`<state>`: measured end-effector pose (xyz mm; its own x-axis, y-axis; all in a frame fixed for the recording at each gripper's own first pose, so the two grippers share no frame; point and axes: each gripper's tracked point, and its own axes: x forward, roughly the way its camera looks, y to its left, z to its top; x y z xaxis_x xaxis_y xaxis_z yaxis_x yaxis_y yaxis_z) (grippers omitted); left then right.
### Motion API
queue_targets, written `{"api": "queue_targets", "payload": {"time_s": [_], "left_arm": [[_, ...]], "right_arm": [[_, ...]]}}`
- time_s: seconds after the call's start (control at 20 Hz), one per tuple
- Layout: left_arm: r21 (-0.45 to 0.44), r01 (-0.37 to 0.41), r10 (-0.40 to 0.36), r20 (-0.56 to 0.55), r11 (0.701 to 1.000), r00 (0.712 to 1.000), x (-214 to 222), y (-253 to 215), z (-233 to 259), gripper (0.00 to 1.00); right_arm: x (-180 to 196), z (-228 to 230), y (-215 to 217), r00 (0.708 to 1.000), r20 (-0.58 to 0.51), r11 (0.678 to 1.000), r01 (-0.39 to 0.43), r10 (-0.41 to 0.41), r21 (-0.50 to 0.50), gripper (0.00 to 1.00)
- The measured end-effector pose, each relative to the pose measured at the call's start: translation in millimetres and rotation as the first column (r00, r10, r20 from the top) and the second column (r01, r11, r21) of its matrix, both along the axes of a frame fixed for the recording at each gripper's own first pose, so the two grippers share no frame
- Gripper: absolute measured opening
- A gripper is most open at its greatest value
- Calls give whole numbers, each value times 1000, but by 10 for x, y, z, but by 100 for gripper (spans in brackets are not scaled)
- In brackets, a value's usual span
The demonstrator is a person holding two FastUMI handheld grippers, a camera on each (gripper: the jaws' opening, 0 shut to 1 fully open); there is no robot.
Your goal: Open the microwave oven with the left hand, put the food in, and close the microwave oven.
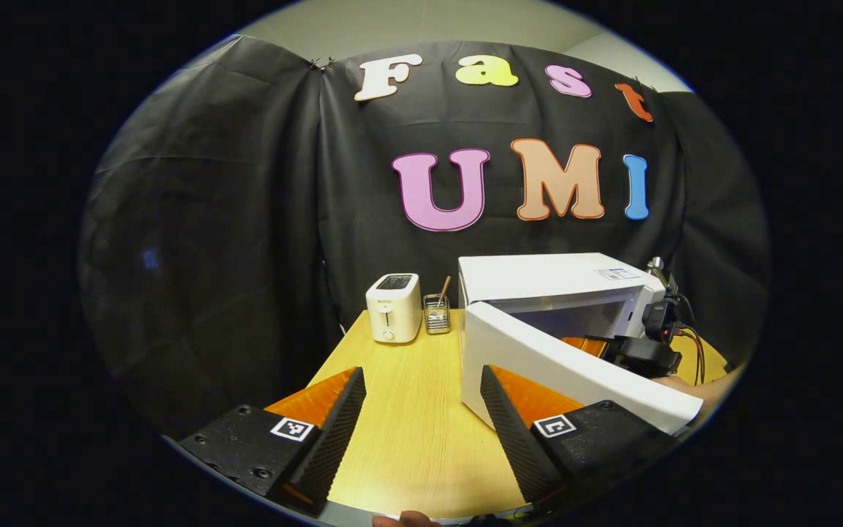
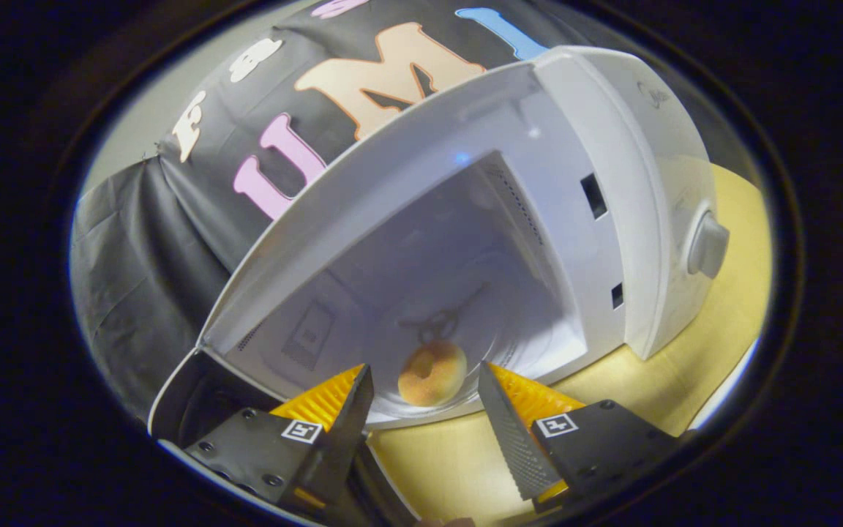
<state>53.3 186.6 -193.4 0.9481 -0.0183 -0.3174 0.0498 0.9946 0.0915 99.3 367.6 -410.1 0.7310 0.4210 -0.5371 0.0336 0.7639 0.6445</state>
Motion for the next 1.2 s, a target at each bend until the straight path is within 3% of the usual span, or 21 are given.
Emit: {"api": "queue_targets", "payload": {"time_s": [0.15,0.2,0.6,0.9,1.0,1.15,1.2], "left_arm": [[-21,-26,26,3,999,1000,-52,-65,18,93],[-29,-36,36,5,999,999,-72,-89,23,93],[-28,-125,126,10,992,992,-288,-125,59,94],[-48,-40,39,-25,998,999,-476,-493,-34,92],[-53,-27,22,-94,998,995,-626,-576,-210,72],[-14,-114,111,-137,993,984,-736,-495,-427,0],[-23,-105,100,-143,994,985,-773,-579,-474,0]], "right_arm": [[-69,133,-116,1000,18,1000,-24,24,13,90],[-98,170,-156,999,22,999,-34,34,15,82],[-454,596,-638,986,94,991,-137,137,-5,82],[-553,1206,-1303,929,289,965,-181,232,-192,82],[-537,1453,-1453,901,348,954,-185,260,-235,82],[-442,1817,-1599,867,421,953,-171,267,-251,82],[-416,1942,-1662,857,446,955,-159,259,-250,82]]}}
